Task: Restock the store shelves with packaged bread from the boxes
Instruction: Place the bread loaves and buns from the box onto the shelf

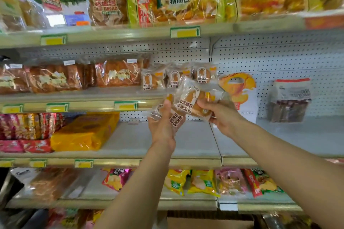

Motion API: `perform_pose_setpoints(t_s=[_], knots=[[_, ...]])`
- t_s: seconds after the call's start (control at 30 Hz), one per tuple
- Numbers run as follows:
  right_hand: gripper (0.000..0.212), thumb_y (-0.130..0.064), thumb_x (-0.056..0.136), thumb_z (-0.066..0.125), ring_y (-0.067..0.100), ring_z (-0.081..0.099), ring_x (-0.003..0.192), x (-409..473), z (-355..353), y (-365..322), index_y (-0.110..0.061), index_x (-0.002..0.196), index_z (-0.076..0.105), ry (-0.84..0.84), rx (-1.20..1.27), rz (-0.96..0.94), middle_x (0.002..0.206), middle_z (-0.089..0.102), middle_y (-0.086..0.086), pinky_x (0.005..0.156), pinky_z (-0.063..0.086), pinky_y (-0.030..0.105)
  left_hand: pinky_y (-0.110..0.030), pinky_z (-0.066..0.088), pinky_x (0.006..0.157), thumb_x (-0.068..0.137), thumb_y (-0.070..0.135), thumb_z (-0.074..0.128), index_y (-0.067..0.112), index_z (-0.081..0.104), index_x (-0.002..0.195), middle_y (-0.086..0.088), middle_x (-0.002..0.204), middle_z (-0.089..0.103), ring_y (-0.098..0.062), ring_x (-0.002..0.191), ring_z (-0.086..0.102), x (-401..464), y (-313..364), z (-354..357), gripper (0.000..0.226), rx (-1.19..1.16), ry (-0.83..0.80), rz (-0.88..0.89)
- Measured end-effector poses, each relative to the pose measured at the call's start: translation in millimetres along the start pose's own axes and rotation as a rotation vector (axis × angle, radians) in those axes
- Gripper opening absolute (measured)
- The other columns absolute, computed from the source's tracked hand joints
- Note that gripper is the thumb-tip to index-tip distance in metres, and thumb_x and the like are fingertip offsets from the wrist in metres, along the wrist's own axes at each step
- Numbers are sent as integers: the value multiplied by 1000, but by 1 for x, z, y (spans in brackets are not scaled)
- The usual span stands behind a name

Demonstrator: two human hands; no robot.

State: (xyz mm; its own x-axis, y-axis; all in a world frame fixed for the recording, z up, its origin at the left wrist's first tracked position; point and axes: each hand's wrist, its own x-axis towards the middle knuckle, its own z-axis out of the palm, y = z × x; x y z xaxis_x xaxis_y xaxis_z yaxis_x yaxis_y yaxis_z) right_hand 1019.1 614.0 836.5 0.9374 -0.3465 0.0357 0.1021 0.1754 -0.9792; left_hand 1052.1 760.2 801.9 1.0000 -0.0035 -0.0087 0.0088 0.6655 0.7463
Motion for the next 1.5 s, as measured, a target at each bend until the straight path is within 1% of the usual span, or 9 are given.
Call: perform_pose_setpoints(t_s=[0.23,0.33,0.53,0.63,0.83,1.0,1.23,1.4,1.5], knots=[[36,-24,68,87,20,60,69,54,-57,-49,-6,83,59,13,-150,-154,74,65,6,66,48,31,-45,61,80,91,25,69,9,46,129,-18,111,68,-25,91,70,19,2,38,46,20,76,63],[37,-25,66,89,22,66,80,87,-68,-58,-5,83,62,50,-175,-179,81,70,6,81,52,37,-50,59,86,91,19,69,14,52,132,-17,116,69,-28,96,71,38,9,50,44,114,44,103],[93,-39,50,95,24,65,101,165,-80,-57,-3,126,55,147,-273,-175,113,68,10,87,53,39,-35,61,57,84,22,77,8,54,130,-18,119,68,-33,101,70,95,31,61,53,238,-5,64],[130,-64,11,90,26,66,101,227,-93,-39,-9,125,59,157,-330,-171,111,69,9,87,53,39,-35,61,57,86,24,75,9,56,127,-16,112,71,-30,95,72,127,39,60,48,307,-42,97],[26,-10,73,83,17,58,73,236,-60,-41,-15,75,57,138,-405,-172,74,62,-1,58,42,23,-41,61,68,77,30,79,8,52,132,-14,110,73,-28,90,74,171,44,53,65,370,-106,115],[30,-8,72,84,21,62,77,266,-57,-27,-15,74,55,139,-457,-167,76,64,2,65,46,27,-51,59,84,61,39,84,9,46,136,-14,112,73,-27,94,74,185,42,52,89,392,-143,91],[31,-4,71,84,14,63,73,283,-57,-26,-13,77,56,177,-532,-221,81,66,5,64,48,24,-50,58,87,74,26,79,18,55,104,-12,103,74,-30,98,72,192,36,60,39,382,-159,96],[35,-5,65,87,24,69,88,294,-60,-20,-8,87,61,204,-528,-218,93,70,11,86,56,40,-54,56,91,52,39,89,13,50,129,-13,117,71,-29,105,70,186,36,64,90,383,-164,93],[54,-19,56,91,25,69,93,300,-64,-16,-4,99,62,187,-556,-185,96,71,11,89,56,42,-51,57,89,59,34,82,14,56,122,-8,103,75,-28,100,71,184,34,64,71,403,-178,98]])
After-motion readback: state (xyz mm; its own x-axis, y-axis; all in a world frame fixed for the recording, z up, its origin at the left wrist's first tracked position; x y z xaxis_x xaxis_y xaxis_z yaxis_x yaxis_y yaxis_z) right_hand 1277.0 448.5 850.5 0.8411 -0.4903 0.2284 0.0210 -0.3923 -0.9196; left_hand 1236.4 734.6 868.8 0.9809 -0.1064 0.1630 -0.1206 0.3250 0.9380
